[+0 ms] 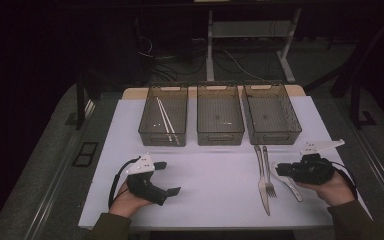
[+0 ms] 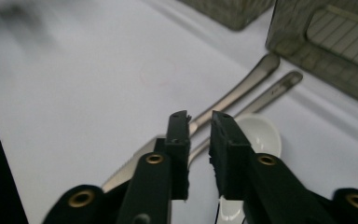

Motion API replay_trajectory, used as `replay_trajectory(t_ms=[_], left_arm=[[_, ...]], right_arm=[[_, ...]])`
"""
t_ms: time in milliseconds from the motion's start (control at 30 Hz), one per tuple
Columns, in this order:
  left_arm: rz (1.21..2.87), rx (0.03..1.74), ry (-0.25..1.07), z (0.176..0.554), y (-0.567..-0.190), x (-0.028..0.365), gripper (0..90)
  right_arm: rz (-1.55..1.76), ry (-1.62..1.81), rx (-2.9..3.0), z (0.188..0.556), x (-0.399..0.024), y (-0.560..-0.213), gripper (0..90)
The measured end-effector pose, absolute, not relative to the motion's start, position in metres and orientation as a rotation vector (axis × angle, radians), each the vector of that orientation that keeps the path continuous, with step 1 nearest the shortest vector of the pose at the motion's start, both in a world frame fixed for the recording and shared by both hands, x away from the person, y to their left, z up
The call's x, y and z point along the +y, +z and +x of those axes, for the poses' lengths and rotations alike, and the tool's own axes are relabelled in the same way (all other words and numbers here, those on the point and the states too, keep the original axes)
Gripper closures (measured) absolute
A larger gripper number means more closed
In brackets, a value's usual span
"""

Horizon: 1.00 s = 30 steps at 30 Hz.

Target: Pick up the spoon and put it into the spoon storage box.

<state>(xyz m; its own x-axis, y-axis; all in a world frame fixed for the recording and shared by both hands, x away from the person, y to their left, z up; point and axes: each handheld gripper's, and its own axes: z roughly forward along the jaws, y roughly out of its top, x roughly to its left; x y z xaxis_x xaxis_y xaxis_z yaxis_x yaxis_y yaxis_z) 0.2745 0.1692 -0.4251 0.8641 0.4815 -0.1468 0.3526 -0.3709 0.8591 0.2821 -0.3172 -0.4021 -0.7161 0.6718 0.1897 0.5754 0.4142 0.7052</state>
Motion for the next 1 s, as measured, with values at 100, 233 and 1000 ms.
replay_trajectory(t_ms=[100, 233, 1000], left_arm=[[1.994, 0.615, 0.154, 0.274, -0.425, 0.169, 0.0], [1.995, 0.613, 0.157, 0.274, -0.425, 0.17, 0.0], [2.0, 0.61, 0.165, 0.273, -0.424, 0.169, 0.0]], right_arm=[[1.13, 1.153, 2.568, 0.275, -0.319, -0.409, 84.6], [1.131, 1.119, 2.603, 0.266, -0.321, -0.416, 89.2], [1.163, 0.91, 2.658, 0.247, -0.329, -0.434, 89.6]])
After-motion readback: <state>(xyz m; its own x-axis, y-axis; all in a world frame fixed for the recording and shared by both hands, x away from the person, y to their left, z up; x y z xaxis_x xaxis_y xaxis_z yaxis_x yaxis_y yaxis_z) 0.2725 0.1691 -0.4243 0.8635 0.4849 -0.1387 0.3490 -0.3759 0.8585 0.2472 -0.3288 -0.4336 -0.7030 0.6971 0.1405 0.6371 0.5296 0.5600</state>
